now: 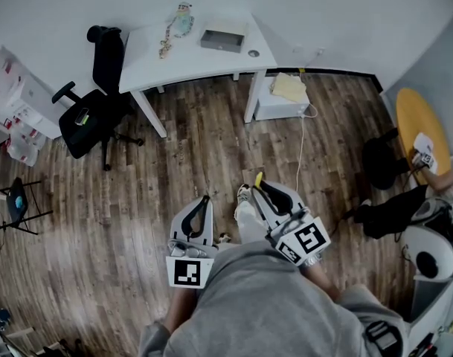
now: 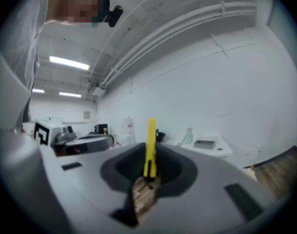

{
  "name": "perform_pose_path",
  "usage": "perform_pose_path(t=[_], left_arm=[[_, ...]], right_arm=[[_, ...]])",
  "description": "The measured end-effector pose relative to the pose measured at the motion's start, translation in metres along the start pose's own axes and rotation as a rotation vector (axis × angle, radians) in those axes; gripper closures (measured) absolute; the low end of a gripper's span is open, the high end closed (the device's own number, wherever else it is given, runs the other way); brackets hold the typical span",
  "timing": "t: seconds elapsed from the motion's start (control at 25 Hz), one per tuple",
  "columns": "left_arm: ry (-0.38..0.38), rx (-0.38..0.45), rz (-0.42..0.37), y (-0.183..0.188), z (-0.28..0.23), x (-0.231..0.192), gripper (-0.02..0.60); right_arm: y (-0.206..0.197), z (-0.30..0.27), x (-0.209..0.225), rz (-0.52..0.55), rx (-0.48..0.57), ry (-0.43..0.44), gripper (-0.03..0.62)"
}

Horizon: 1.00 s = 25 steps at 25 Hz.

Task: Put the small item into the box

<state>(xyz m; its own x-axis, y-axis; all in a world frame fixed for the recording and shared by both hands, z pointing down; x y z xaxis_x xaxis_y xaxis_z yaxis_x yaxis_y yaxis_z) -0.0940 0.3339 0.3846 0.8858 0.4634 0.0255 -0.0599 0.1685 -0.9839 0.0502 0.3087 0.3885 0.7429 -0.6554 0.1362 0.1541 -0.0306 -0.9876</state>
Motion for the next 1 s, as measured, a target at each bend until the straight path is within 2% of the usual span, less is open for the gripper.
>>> perform_pose_path(t=[0.36, 0.8, 1.0], left_arm=[[0.011, -0.029, 0.004, -0.019, -0.044, -0.025, 0.549], [0.019, -0.064, -0.019, -0.033, -0.133, -0.058, 0.549], [0.059, -0.069, -0.006, -0.038, -0.175, -0.07, 0.549]], right_arm=[[-0.009, -0.048, 0.038, -0.012, -0.022, 0.013, 0.514], [-0.006, -0.118, 0.108, -0.019, -0.049, 0.051, 0.514], [-0.004, -0.147, 0.147, -0.025, -0.064, 0.068, 0.514]])
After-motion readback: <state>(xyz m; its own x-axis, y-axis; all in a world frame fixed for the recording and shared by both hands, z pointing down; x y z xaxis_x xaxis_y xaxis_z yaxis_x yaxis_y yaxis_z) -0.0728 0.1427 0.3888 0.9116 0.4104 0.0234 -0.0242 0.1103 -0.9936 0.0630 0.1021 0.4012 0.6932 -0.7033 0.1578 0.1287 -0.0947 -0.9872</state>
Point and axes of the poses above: the fingertips, and each gripper's own axes: z backward along the fingers, x to its right, y out of its top, the point moved 3 cm from there along z, backward along the fingers, and after that the axes turned 9 degrees about x, right-handed, at the moved point
